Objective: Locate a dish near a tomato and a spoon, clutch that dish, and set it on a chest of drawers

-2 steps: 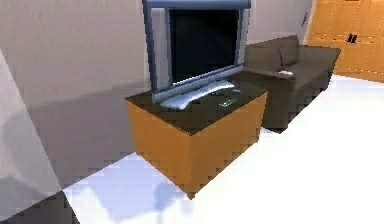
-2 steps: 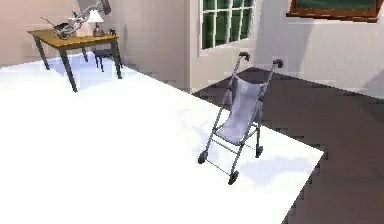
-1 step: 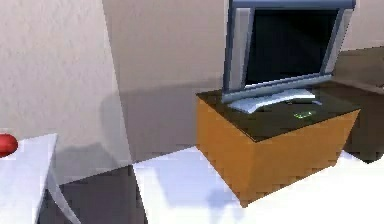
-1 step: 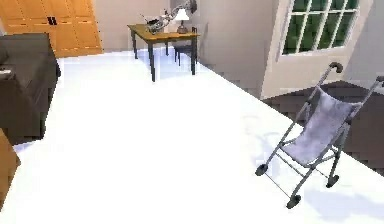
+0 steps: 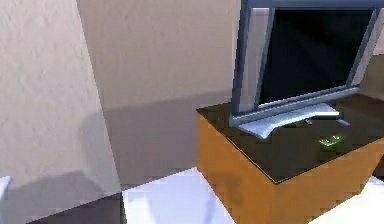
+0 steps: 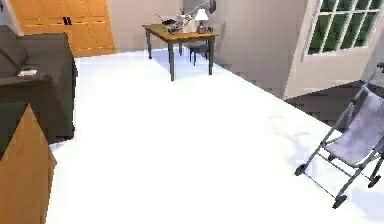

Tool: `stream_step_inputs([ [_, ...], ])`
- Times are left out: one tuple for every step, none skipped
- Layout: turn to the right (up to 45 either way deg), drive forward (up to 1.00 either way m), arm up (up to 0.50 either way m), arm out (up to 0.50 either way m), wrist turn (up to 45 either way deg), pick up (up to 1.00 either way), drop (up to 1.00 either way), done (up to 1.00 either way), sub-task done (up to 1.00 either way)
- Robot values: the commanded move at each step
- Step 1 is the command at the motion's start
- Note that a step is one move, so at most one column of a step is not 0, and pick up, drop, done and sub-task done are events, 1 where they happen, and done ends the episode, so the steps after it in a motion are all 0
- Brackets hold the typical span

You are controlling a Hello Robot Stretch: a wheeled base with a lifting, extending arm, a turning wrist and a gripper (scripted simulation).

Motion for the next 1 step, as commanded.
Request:
stream_step_inputs([
  [-45.0,0.00,0.00,0.00,0.0,0.00,0.00,0.00,0.00],
])
